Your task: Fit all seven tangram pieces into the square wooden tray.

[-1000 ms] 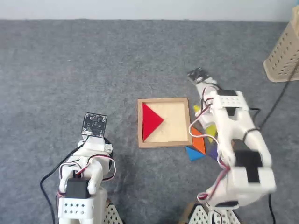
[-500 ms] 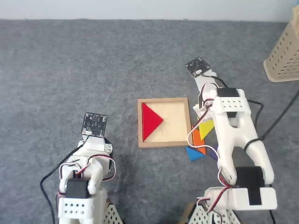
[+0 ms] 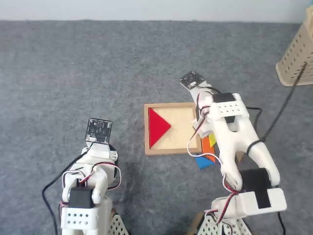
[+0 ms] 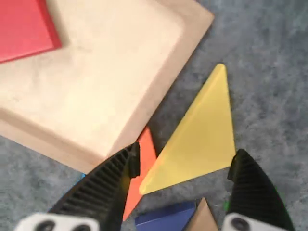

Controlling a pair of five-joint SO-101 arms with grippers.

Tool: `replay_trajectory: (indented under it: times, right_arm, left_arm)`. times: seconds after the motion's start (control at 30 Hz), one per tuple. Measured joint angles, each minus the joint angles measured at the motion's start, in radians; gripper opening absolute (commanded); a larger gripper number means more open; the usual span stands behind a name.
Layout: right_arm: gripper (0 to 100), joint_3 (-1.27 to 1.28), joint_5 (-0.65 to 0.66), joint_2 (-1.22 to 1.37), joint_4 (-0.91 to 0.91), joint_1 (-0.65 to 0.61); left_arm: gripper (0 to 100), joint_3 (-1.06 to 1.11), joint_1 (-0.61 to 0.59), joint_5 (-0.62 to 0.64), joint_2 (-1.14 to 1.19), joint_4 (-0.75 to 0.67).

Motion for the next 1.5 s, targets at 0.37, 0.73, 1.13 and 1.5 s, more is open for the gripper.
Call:
replay_trajectory:
  times: [0.37,0.73,1.13,1.5]
  right_arm:
    - [29.6,-0.040,0.028,0.161,-0.032,0.023]
    - [13.5,-0.054,0.034,0.163,-0.040,0.041]
    - [1.6,-0.055,0.034,0.160,-0.040,0.057]
    - [1.3,-0.051,0.028,0.130,-0.041,0.086]
  left_arm:
    - [1,0.000,0.000,0.000,0.000,0.000]
    - [1,0.000,0.000,0.000,0.000,0.000]
    - [1,0.000,0.000,0.000,0.000,0.000]
    - [1,0.000,0.000,0.000,0.000,0.000]
